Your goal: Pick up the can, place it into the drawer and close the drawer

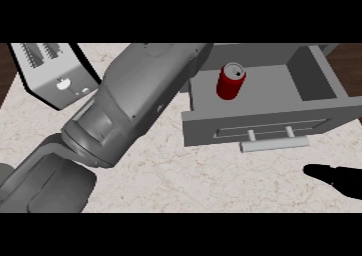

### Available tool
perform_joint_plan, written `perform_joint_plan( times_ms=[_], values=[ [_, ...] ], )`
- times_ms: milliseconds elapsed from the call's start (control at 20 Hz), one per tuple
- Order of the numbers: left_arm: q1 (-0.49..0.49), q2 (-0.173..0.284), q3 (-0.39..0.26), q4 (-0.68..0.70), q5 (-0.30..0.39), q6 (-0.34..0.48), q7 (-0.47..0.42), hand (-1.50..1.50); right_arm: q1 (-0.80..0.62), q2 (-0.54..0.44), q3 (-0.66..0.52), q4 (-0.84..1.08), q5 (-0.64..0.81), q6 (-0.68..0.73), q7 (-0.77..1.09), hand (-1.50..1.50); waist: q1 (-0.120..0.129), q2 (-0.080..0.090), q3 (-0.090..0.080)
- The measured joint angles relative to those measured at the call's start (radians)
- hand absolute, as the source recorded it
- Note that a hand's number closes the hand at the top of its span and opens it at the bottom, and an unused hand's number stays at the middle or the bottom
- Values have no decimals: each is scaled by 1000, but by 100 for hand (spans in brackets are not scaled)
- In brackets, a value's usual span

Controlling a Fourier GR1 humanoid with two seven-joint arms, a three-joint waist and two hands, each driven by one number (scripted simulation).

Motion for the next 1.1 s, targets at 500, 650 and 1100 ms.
perform_joint_plan(
  times_ms=[500, 650, 1100],
  values=[
    [-19, 0, 0, 20, 26, 6, -41, -150, -119, -43, 172, 239, 339, -58, -108, -150, 44, -5, 0],
    [-18, 2, -6, 30, 19, -6, -47, -150, -155, -31, 226, 350, 433, -98, -142, -150, 59, -7, -1],
    [-1, 19, 19, 17, 11, -45, -42, -150, -324, 13, 291, 754, 653, -256, -235, -150, 99, -16, -2]
  ],
)
